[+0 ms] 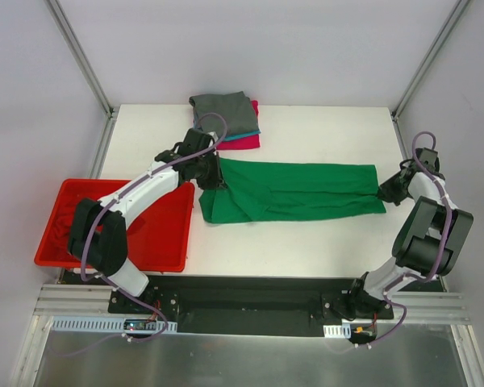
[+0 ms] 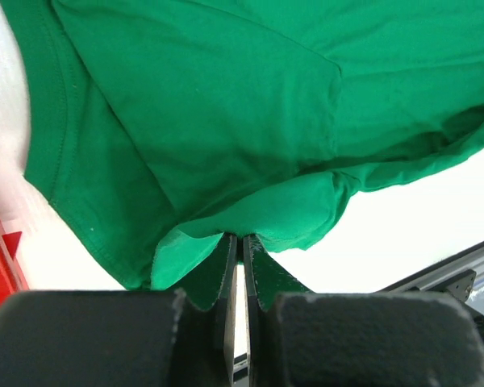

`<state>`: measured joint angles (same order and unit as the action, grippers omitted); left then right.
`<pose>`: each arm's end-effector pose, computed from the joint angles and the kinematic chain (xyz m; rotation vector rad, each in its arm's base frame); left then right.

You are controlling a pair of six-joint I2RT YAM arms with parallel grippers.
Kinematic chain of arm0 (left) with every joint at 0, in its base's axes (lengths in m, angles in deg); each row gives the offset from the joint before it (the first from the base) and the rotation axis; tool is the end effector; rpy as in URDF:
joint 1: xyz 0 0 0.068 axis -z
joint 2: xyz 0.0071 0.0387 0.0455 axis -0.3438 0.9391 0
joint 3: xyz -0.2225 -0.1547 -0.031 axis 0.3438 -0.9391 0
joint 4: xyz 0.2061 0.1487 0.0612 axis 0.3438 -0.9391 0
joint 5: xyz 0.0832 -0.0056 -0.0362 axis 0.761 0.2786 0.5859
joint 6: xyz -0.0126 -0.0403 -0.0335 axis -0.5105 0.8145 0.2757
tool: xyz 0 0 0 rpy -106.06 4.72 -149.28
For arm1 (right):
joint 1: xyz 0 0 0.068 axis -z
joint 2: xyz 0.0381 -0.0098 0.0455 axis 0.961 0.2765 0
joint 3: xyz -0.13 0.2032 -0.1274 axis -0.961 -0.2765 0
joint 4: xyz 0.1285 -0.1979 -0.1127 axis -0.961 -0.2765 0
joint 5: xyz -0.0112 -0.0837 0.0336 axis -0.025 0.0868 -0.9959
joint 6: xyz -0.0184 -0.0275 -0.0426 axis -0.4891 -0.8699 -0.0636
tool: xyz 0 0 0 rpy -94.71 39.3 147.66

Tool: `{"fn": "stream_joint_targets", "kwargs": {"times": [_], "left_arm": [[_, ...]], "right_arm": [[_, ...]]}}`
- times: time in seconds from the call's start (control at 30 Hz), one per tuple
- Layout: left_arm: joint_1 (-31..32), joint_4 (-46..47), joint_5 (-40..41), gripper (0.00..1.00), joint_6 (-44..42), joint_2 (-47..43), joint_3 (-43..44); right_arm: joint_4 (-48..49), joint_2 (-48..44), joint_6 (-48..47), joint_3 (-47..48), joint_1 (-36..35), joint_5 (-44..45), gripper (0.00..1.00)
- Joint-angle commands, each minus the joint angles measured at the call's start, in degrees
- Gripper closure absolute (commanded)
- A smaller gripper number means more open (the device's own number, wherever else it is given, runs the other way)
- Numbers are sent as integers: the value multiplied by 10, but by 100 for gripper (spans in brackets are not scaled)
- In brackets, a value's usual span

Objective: Fold and stack the t-shirts
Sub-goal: Fold the other side of the tshirt into a rectangle

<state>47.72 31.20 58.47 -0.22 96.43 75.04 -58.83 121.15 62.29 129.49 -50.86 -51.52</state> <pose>0.3038 -0.1670 0.2692 0.0022 2.4512 -0.7321 0.3068 -0.1265 0.2081 0.7949 2.4084 0.0851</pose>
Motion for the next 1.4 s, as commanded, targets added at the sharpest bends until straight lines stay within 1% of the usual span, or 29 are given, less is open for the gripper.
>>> {"fn": "stream_joint_targets", "kwargs": {"times": [0.0,0.27,0.6,1.0,1.17,1.37], "left_arm": [[-17,3,-7,100,-14,12,31],[-22,3,-24,100,-32,49,78],[-40,-4,-21,100,-43,88,116],[-46,-13,-21,100,-59,149,176],[-48,-15,0,100,-55,181,197],[-51,-22,36,100,-48,220,220]], "right_arm": [[-15,15,-8,29,-2,21,99],[-21,24,-7,37,-2,34,99],[-33,37,-9,52,-1,36,98],[-35,50,-6,63,2,46,97],[-42,61,-8,73,4,48,96],[-47,90,-11,91,5,54,92]]}}
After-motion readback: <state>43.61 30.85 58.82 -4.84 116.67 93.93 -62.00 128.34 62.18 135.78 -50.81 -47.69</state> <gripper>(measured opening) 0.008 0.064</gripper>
